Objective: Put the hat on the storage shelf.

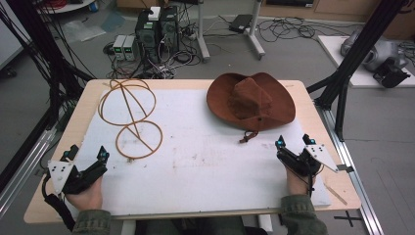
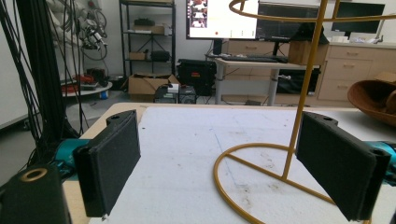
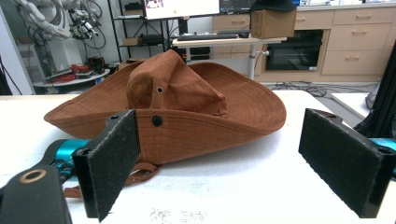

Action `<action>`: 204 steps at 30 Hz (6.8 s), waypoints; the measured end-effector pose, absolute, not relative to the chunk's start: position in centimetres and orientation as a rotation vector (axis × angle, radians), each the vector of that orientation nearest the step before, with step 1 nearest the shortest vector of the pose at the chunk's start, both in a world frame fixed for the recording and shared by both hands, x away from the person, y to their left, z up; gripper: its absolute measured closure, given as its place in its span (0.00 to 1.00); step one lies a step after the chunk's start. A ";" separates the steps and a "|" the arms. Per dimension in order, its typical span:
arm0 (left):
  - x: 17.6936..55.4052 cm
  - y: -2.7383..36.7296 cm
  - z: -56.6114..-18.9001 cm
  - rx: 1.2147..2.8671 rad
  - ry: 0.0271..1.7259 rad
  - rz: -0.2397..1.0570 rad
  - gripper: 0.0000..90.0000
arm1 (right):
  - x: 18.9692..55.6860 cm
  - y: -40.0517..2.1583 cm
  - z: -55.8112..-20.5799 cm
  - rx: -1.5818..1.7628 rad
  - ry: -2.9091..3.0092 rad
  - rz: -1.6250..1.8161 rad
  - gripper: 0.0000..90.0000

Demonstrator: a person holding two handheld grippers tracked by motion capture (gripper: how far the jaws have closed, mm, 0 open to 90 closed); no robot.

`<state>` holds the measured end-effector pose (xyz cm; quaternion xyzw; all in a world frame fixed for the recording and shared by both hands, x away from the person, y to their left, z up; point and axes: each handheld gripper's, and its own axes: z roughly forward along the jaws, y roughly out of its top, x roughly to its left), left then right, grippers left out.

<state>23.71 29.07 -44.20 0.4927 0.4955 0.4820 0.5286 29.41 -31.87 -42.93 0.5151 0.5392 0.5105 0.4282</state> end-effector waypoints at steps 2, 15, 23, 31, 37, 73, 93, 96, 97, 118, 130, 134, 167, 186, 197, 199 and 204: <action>23.7 29.1 -44.2 1.174 1.183 1.153 0.16 | 29.4 -31.8 -42.9 1.291 1.344 1.276 0.13; 23.7 29.1 -44.2 1.172 1.185 1.153 0.16 | 29.4 -31.9 -42.9 1.292 1.344 1.276 0.13; 23.7 29.1 -44.2 1.171 1.184 1.156 0.16 | 29.4 -31.9 -42.9 1.288 1.350 1.277 0.13; 23.6 29.1 -44.1 1.170 1.183 1.155 0.16 | 29.4 -31.7 -42.7 1.261 1.358 1.272 0.13; 23.6 29.1 -44.2 1.168 1.185 1.151 0.16 | 30.4 -31.0 -41.4 1.220 1.363 1.307 0.13; 23.4 29.3 -44.2 1.166 1.181 1.125 0.16 | 40.2 -26.9 -37.1 1.222 1.549 1.252 0.13; 23.7 29.6 -44.3 1.171 1.182 1.128 0.16 | 45.0 -26.6 -38.5 1.302 1.630 1.168 0.13; 23.7 29.7 -44.3 1.176 1.182 1.130 0.16 | 45.5 -26.5 -38.9 1.311 1.643 1.149 0.13; 23.7 29.7 -44.3 1.176 1.182 1.130 0.16 | 45.5 -26.5 -38.9 1.311 1.643 1.149 0.13; 24.1 29.4 -44.5 1.205 1.173 1.114 0.16 | 47.7 -24.9 -42.5 1.329 1.765 1.052 0.14; 24.2 29.3 -44.6 1.210 1.172 1.118 0.16 | 47.8 -25.7 -42.0 1.399 1.831 1.068 0.94; 24.2 29.4 -44.6 1.211 1.172 1.120 0.16 | 47.7 -25.3 -42.0 1.405 1.816 1.055 0.98; 24.3 29.3 -44.6 1.210 1.170 1.113 0.16 | 44.4 -24.1 -38.7 1.136 1.616 1.108 0.98; 24.4 29.1 -44.7 1.214 1.167 1.104 0.16 | 41.9 -23.2 -36.3 0.898 1.474 1.184 0.98; 24.3 29.1 -44.7 1.215 1.168 1.106 0.16 | 40.7 -23.0 -35.3 0.847 1.410 1.223 0.98; 24.3 29.1 -44.7 1.216 1.166 1.105 0.16 | 40.5 -22.9 -35.1 0.831 1.389 1.199 0.97; 24.3 29.2 -44.7 1.209 1.171 1.106 0.16 | 40.0 -23.0 -34.7 0.819 1.358 1.219 0.97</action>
